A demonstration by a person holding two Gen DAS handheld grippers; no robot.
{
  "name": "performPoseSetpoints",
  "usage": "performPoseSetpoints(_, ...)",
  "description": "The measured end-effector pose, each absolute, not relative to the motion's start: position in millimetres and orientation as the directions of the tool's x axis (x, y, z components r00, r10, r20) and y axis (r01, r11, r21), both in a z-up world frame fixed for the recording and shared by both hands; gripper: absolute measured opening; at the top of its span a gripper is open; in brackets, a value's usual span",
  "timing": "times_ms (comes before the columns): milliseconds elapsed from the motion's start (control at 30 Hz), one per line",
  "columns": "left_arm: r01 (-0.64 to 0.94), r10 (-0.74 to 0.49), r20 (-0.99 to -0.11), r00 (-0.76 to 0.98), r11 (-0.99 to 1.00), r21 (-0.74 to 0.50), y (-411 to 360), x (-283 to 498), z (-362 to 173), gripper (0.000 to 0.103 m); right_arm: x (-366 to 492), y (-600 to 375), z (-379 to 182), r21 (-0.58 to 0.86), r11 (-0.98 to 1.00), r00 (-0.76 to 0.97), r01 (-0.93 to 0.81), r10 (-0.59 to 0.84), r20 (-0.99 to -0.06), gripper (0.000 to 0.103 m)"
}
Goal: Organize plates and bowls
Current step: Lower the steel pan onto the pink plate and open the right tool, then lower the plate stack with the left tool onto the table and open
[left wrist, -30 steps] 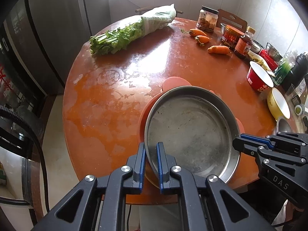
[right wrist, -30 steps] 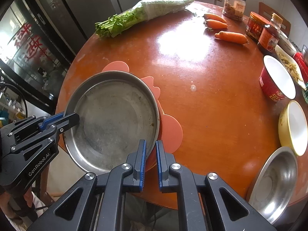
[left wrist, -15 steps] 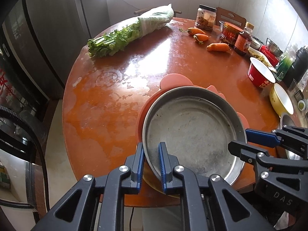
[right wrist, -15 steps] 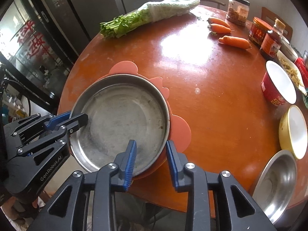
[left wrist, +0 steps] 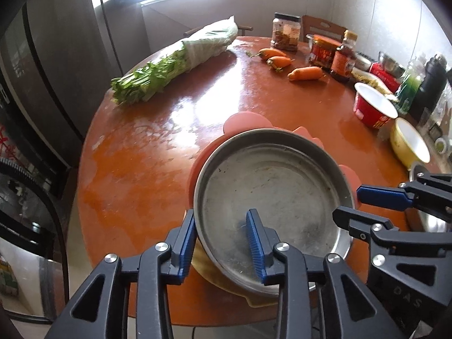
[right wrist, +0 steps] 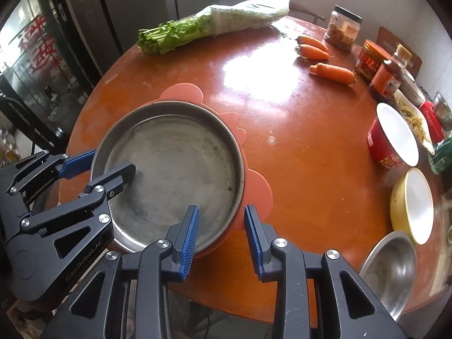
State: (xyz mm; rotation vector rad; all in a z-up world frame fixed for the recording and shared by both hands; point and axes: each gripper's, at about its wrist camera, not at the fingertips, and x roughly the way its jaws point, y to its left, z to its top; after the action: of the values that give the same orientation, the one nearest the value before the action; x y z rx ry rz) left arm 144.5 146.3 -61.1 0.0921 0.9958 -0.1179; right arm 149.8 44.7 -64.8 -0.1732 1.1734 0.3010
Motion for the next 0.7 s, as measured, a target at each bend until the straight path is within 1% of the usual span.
performPoseSetpoints(67, 0.152, -0.099, -0.842, 0.53, 0.988, -0.02, 146, 147, -61, 0.035, 153, 39, -66, 0.004, 0.953, 0.356, -0.303, 0.117, -0.927, 0.035)
performPoseSetpoints(167, 0.149, -0.098, -0.84, 0.533, 0.989, -0.021, 141, 150, -62, 0.036, 155, 30, -67, 0.01, 0.958, 0.353, -0.286, 0.115, -0.929, 0.035)
performPoseSetpoints(333, 0.141, -0.117, -0.837, 0.534, 0.989, -0.048, 138, 156, -63, 0.036, 159, 19, -70, 0.031, 0.964, 0.342, -0.264, 0.124, -0.931, 0.038)
performPoseSetpoints(500, 0.163, -0.122, -0.841, 0.528, 0.986, -0.041, 132, 160, -65, 0.039, 162, 18, -69, 0.016, 0.965, 0.346, -0.262, 0.109, -0.932, 0.039)
performPoseSetpoints(700, 0.169, -0.128, -0.842, 0.523, 0.985, -0.045, 124, 167, -66, 0.04, 168, 13, -70, 0.015, 0.969, 0.345, -0.248, 0.103, -0.933, 0.04)
